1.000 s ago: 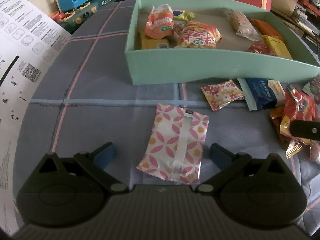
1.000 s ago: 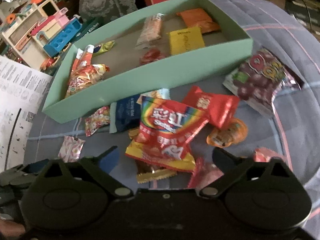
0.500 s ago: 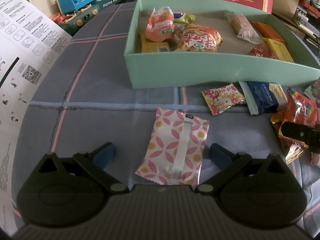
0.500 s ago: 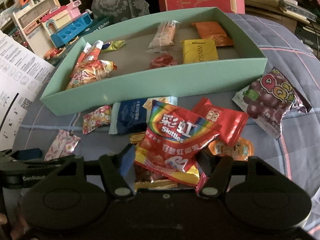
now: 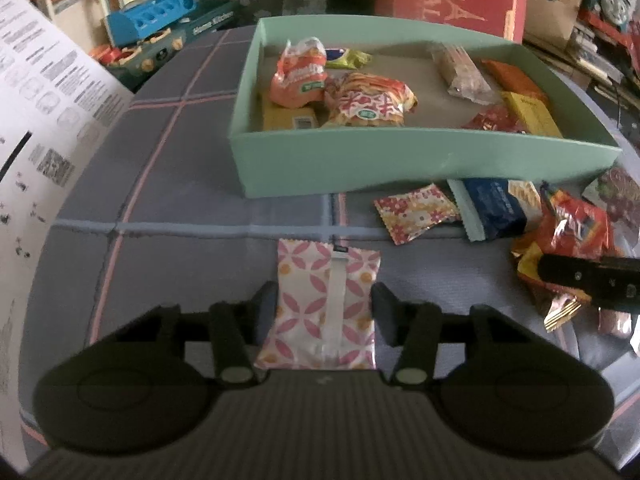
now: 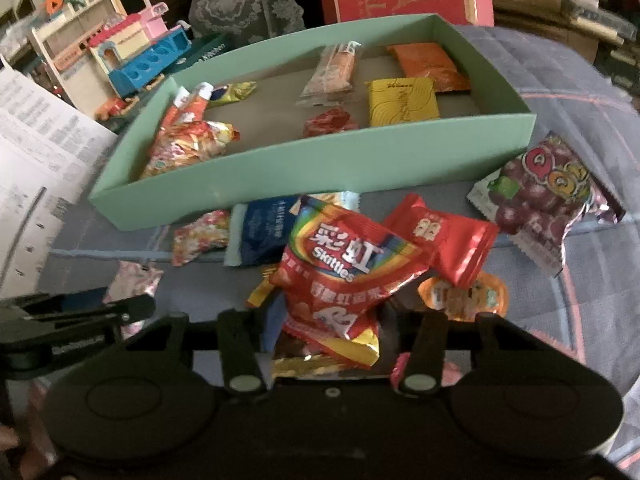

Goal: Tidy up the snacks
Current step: 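Carry the pink packet and Skittles bag into the tray and release them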

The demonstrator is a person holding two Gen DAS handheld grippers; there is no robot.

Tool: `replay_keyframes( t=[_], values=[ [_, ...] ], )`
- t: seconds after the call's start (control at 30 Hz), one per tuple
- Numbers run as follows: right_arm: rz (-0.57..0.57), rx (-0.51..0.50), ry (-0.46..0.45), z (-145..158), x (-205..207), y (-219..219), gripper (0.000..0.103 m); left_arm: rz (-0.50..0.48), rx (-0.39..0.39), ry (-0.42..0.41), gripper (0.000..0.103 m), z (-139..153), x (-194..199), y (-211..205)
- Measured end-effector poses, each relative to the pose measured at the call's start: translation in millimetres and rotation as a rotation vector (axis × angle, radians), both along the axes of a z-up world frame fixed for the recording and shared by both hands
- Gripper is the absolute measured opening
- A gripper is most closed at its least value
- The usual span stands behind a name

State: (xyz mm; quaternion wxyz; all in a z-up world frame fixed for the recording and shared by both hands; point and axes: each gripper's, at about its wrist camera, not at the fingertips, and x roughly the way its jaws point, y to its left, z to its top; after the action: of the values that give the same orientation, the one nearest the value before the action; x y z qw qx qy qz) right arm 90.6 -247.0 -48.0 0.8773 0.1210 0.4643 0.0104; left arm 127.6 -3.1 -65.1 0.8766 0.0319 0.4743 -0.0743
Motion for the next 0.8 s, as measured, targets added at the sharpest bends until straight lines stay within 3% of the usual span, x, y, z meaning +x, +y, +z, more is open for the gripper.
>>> replay_keyframes(
  t=[0.23,0.67,0.8],
  values=[
    [0.005,0.013,-0.013,6.9,-8.1,-2.0,0.045,0.020,-0.063,0.028,0.050,4.0,-7.8,12.1],
    [0.053,0.038,-0.073,33.4,-16.6,4.6,0.036,-0.008,-0.079,-0.016,0.050,27.7,-22.3,10.5],
    [0.060,0.035,-0.038,26.6,-16.0,4.6,0.036,-0.012,-0.071,-0.012,0.050,27.1,-24.1,9.4]
  ],
)
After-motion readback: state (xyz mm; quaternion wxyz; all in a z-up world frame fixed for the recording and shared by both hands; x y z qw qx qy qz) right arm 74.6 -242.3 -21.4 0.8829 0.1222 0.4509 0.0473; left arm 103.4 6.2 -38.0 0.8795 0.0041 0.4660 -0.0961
